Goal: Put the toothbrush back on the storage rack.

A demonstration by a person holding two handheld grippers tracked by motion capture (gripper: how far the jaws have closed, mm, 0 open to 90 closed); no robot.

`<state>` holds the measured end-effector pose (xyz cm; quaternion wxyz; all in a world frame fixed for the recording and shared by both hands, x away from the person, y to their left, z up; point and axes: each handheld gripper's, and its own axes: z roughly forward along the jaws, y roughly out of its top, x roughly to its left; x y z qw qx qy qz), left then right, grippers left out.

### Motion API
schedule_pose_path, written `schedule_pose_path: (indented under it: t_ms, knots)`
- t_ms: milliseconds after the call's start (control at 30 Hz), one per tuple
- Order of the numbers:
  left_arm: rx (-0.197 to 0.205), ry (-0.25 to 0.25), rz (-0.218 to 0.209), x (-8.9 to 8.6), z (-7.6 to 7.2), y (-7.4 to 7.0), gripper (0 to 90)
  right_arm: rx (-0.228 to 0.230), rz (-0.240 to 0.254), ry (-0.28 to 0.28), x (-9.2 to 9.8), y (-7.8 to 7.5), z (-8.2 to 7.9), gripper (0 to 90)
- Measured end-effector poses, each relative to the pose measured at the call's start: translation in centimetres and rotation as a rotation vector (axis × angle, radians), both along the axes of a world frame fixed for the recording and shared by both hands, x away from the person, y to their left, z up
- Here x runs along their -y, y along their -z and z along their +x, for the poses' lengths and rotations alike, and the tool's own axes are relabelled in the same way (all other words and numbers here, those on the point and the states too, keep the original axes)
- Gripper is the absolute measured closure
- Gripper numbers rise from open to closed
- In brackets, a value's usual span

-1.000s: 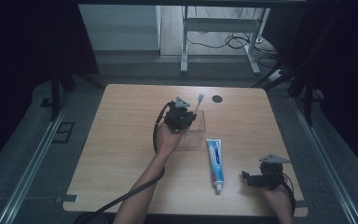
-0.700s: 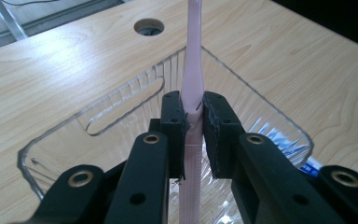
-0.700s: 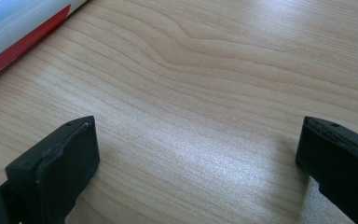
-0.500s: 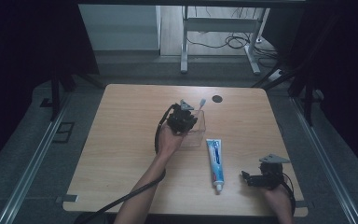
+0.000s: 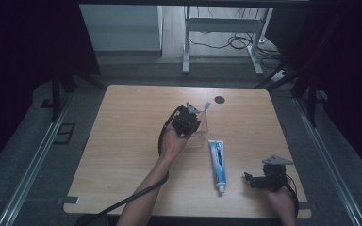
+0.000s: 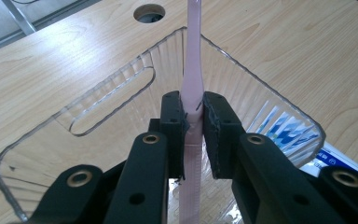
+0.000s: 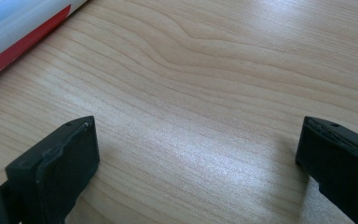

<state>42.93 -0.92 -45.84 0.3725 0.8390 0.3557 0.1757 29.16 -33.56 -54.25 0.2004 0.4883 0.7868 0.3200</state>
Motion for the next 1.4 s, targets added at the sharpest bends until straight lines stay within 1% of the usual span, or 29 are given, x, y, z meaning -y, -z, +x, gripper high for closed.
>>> schedule_pose_path:
  t_ms: [67,333,367,500,567,633,700,800,833,967,1033,1067,1133,1167,1200,1267,1300,1333,1400]
  knots:
    - [0.004,0.002,0.02,0.3,0.0,0.1,78.4,0.0,0.0,0.0,0.0,0.0,0.0,0.0]
    - [0.0,0.003,0.031,0.6,0.1,0.3,77.9,0.0,0.0,0.0,0.0,0.0,0.0,0.0]
    - [0.004,0.004,0.038,0.7,0.1,0.3,77.6,0.0,0.0,0.0,0.0,0.0,0.0,0.0]
    - [0.004,0.007,0.034,0.7,0.1,0.3,74.7,0.0,0.0,0.0,0.0,0.0,0.0,0.0]
    - [0.008,0.003,0.024,0.8,0.0,0.2,73.4,0.0,0.0,-0.001,0.0,0.0,0.0,0.0]
    - [0.011,0.004,0.029,0.7,0.0,0.2,72.6,0.0,0.0,-0.001,0.0,0.0,0.0,0.0]
    - [0.012,-0.001,0.017,0.6,0.0,0.1,71.1,0.0,0.0,-0.001,0.0,0.0,0.0,0.0]
    - [0.015,-0.002,0.016,0.5,0.0,0.0,69.3,0.0,0.0,-0.001,0.0,0.0,0.0,0.0]
    - [0.015,0.0,0.012,0.5,0.0,-0.1,66.8,0.0,0.0,-0.001,0.0,0.0,0.0,0.0]
    - [0.019,0.003,-0.01,0.4,-0.1,-0.4,63.3,0.0,0.0,-0.001,0.0,0.0,0.0,0.0]
    - [0.022,0.006,-0.025,0.3,-0.2,-0.8,60.2,0.0,0.0,-0.001,0.0,0.0,0.0,0.0]
    - [0.021,0.008,-0.038,0.2,-0.3,-1.1,56.6,0.002,-0.002,-0.002,0.0,0.0,0.0,0.0]
    - [0.02,0.013,-0.045,0.2,-0.4,-1.3,55.5,0.002,-0.001,-0.001,0.0,0.0,0.0,0.0]
    - [0.02,0.02,-0.056,0.0,-0.5,-1.6,51.4,0.001,-0.001,-0.001,0.0,0.0,0.0,0.0]
    - [0.024,0.022,-0.061,0.0,-0.6,-1.8,50.6,0.0,0.0,-0.001,0.0,0.0,0.0,0.0]
    - [0.024,0.023,-0.061,-0.1,-0.7,-2.0,47.8,0.0,0.0,-0.001,0.0,0.0,0.0,0.0]
    - [0.024,0.024,-0.062,-0.2,-0.8,-2.2,47.8,0.0,0.0,-0.001,0.0,0.0,0.0,0.0]
    - [0.021,0.029,-0.063,-0.4,-0.9,-2.4,44.2,0.0,0.0,-0.001,0.0,0.0,0.0,0.0]
    - [0.019,0.034,-0.065,-0.5,-1.0,-2.6,41.0,0.0,0.0,-0.001,0.0,0.0,0.0,0.0]
